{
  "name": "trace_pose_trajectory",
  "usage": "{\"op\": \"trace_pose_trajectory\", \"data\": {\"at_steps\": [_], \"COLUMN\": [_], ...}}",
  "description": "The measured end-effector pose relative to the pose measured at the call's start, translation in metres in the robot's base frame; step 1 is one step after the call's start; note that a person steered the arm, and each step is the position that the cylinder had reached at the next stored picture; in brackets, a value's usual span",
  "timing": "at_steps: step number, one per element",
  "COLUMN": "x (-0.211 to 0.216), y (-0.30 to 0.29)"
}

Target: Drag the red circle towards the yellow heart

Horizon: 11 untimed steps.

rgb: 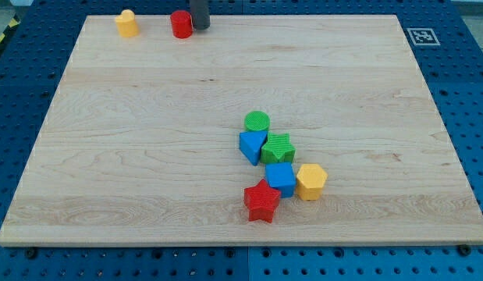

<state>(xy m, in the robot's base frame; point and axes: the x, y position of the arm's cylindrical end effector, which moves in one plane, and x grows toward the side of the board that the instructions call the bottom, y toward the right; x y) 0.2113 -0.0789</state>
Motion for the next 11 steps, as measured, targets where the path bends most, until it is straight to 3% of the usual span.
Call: {"op": "trace_pose_trajectory", "data": {"at_steps": [4, 8, 10, 11], "x": [0.001, 0.0, 0.002, 0.011], "y": [-0.004, -0.065, -0.059, -0.009]}}
